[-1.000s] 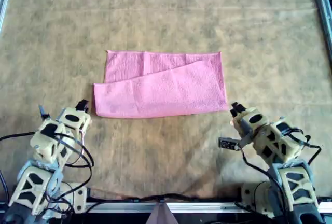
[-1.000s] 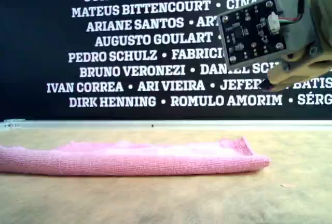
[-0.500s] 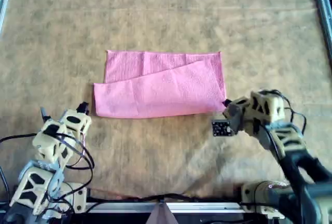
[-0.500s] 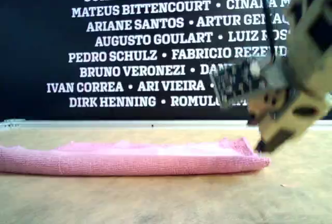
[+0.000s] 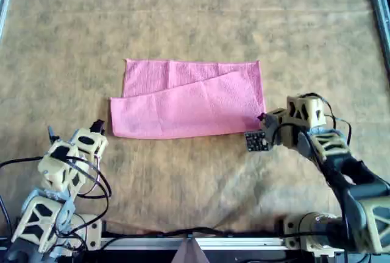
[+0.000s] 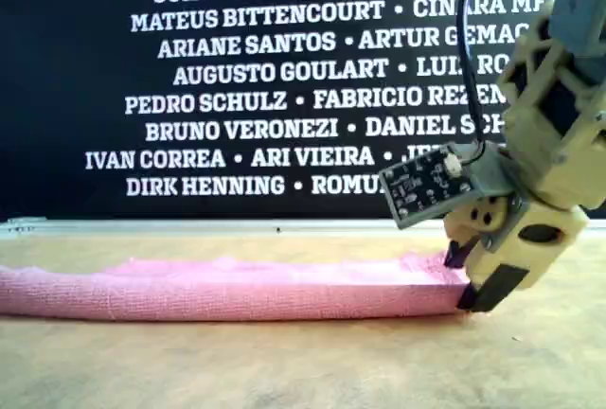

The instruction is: Fold a cloth

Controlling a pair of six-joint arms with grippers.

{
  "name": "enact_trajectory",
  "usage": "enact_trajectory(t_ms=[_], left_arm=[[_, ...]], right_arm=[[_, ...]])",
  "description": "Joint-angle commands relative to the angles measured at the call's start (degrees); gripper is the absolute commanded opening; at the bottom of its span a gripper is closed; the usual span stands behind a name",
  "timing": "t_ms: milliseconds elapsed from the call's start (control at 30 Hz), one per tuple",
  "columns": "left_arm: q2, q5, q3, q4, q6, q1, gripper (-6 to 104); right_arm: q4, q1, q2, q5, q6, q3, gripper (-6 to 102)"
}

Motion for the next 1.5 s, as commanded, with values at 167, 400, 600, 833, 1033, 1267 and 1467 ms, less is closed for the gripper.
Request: enact_trajectory(t_ms=[167,400,600,833,1033,1267,1467], left_arm=[[0.79,-0.44,-1.23,-0.09,0.26,1.23,71],[0.79,-0.44,-1.23,-0.09,0.26,1.23,71],[0.79,-0.44,-1.23,-0.09,0.26,1.23,71],[0.79,-0.35,-1.23,-0.09,0.26,1.23,71],[0.79,-0.35,-1.14,-0.09,0.26,1.23,71],[0.79,-0.35,-1.14,-0.09,0.26,1.23,71],[0.79,-0.35,-1.14,-0.09,0.26,1.23,71]], right_arm=[[1.32,0.26,-4.31,-0.70,0.35,-7.47,67],[0.97,0.26,-3.25,-0.79,0.35,-7.47,20],[0.09,0.09,-3.08,-0.79,0.35,-8.79,-2],[0.09,0.26,-2.90,-0.79,0.44,-10.11,2],[0.18,0.79,-3.08,-0.70,0.53,-17.23,2],[0.18,7.73,-6.94,0.09,5.10,-28.56,2],[0.18,15.29,-15.12,0.18,6.50,-41.84,2]])
